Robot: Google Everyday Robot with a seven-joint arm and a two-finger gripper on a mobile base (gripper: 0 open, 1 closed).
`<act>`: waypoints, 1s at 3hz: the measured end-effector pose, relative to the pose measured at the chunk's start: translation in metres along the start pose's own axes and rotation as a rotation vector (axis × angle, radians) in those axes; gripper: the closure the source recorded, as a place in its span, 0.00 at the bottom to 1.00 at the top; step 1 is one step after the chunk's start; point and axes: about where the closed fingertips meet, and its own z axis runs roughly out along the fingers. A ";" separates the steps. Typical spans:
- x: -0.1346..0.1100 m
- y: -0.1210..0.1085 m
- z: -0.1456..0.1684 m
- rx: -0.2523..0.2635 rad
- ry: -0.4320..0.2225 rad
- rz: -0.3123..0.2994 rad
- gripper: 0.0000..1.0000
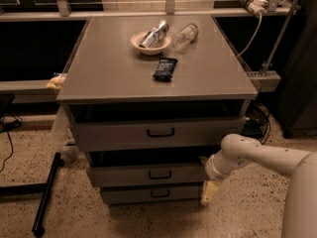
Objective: Open middle drawer
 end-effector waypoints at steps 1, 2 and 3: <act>0.009 0.022 -0.008 -0.038 0.004 0.045 0.00; 0.013 0.038 -0.009 -0.077 -0.002 0.076 0.00; 0.013 0.038 -0.009 -0.077 -0.002 0.077 0.00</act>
Offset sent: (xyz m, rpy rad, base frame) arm -0.0857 -0.0186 -0.0113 0.0529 0.2335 -0.0853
